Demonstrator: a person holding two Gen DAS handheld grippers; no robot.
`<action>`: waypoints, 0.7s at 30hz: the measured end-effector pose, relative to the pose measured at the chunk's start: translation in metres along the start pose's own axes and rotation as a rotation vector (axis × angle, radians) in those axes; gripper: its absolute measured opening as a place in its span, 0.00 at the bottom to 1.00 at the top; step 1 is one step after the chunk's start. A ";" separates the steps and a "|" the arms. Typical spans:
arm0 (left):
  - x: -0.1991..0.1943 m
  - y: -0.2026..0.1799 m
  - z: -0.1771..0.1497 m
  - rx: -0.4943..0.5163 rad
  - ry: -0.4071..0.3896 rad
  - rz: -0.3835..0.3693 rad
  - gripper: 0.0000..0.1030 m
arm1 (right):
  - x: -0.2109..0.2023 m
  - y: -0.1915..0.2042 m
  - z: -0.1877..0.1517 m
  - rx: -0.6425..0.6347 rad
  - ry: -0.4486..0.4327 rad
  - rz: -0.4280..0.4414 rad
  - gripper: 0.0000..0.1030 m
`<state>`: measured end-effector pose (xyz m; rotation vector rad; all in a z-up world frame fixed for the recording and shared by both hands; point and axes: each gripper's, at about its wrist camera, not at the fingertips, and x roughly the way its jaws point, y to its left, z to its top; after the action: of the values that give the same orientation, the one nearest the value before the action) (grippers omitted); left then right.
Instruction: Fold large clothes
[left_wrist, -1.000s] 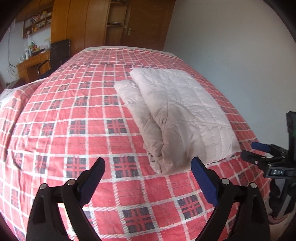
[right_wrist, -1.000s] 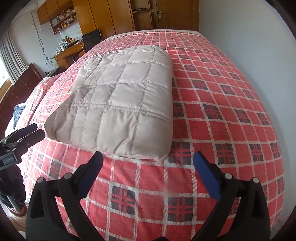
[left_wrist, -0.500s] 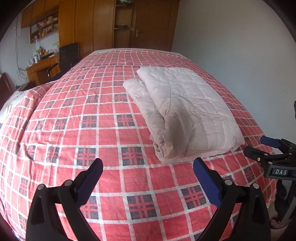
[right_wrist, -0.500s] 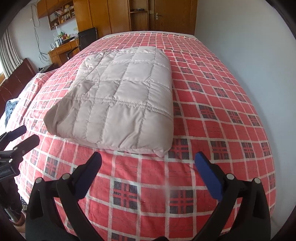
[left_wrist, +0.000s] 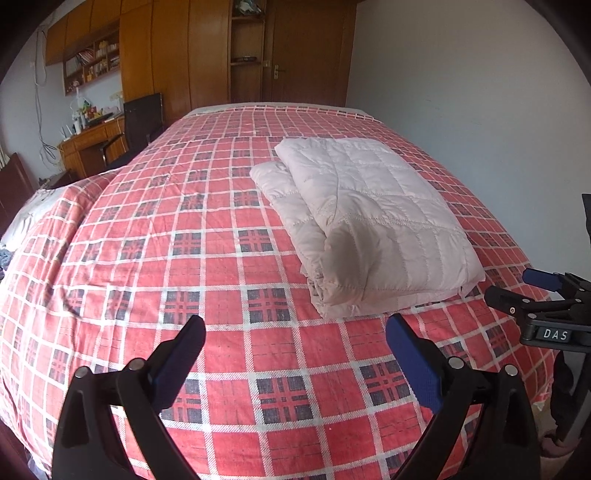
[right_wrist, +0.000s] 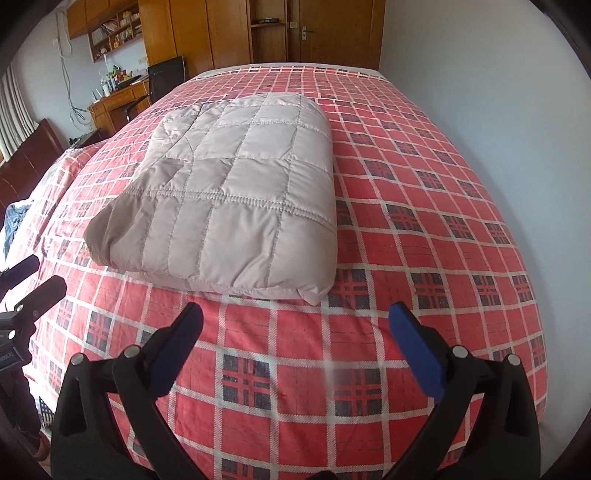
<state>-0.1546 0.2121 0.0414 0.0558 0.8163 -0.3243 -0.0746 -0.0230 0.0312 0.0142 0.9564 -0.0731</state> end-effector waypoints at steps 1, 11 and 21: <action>-0.001 -0.001 0.000 0.000 -0.001 0.002 0.95 | 0.000 0.001 0.000 -0.002 -0.002 0.002 0.97; 0.003 -0.001 0.002 -0.007 0.006 0.023 0.95 | 0.001 -0.001 0.003 0.013 -0.001 -0.007 0.97; 0.009 -0.005 0.002 -0.002 0.019 0.029 0.95 | 0.008 -0.003 0.001 0.016 0.009 0.004 0.97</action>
<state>-0.1490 0.2050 0.0363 0.0687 0.8337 -0.2965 -0.0689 -0.0268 0.0253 0.0313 0.9649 -0.0773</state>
